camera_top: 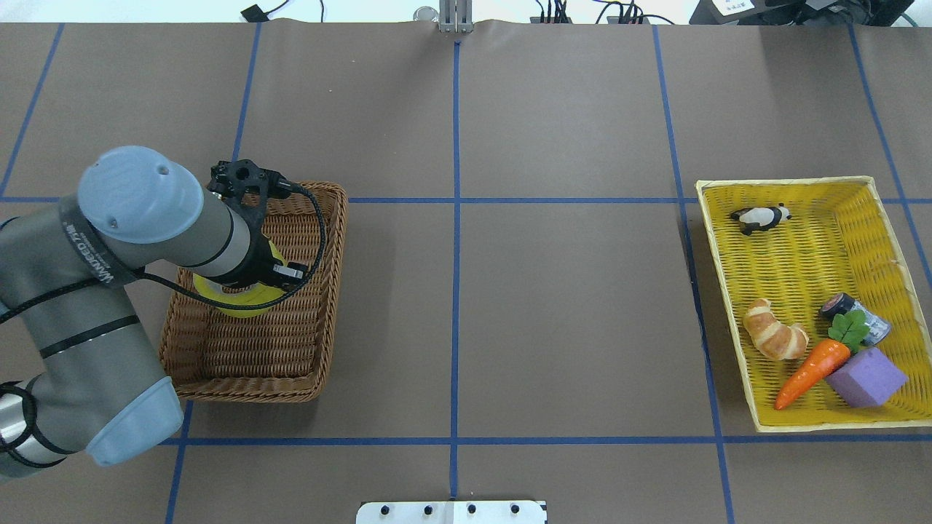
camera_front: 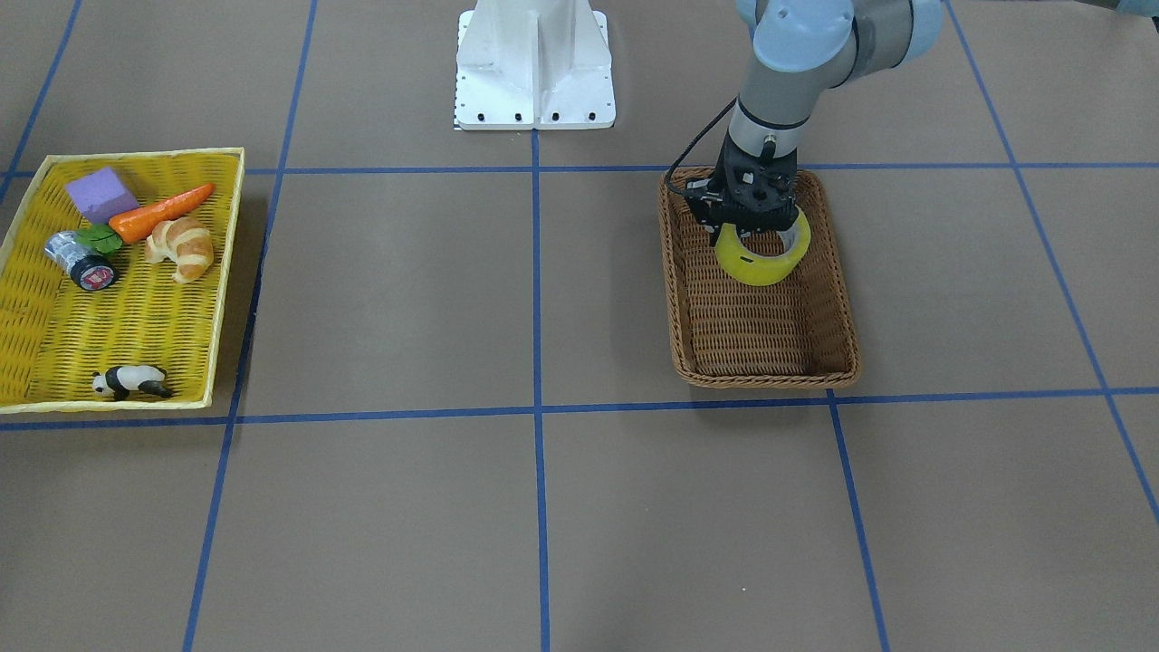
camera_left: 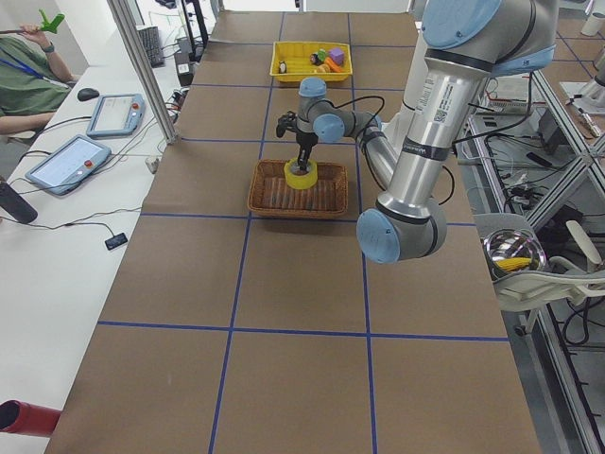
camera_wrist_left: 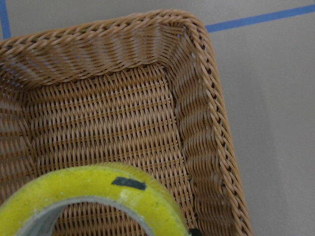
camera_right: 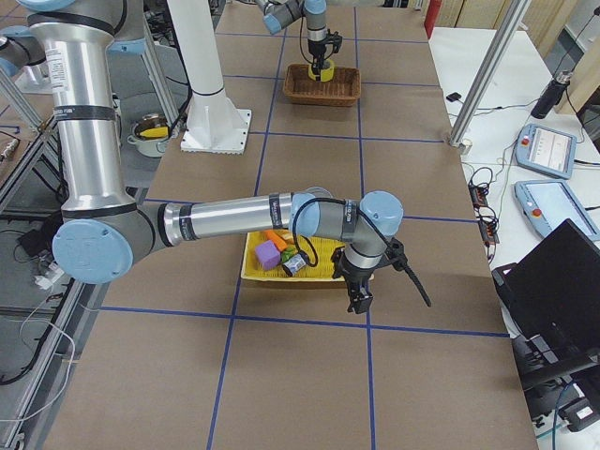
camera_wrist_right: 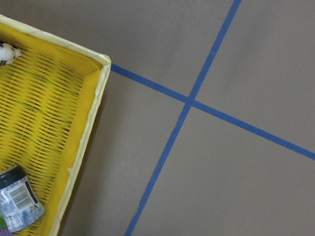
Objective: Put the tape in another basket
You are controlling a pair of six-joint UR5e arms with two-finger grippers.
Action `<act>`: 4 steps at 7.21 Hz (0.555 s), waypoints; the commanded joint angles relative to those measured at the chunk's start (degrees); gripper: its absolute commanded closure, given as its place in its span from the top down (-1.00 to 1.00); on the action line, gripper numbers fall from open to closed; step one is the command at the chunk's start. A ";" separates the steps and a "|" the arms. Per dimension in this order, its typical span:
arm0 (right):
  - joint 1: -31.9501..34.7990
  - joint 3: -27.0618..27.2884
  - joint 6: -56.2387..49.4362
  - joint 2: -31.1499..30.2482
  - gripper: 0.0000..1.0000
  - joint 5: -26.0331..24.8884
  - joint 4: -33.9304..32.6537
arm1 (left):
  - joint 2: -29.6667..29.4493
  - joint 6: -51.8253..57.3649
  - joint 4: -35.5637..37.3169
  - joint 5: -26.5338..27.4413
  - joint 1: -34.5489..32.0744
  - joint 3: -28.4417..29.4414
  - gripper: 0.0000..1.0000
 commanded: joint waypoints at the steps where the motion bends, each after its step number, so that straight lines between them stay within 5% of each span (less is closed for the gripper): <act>1: 0.00 0.46 -0.03 -0.20 0.99 0.25 -0.62 | 0.17 -0.26 -1.80 0.53 0.17 2.86 0.95; 4: 0.00 0.46 0.23 -0.81 0.99 0.95 -0.44 | 0.35 0.17 -2.78 0.62 -0.70 0.61 0.97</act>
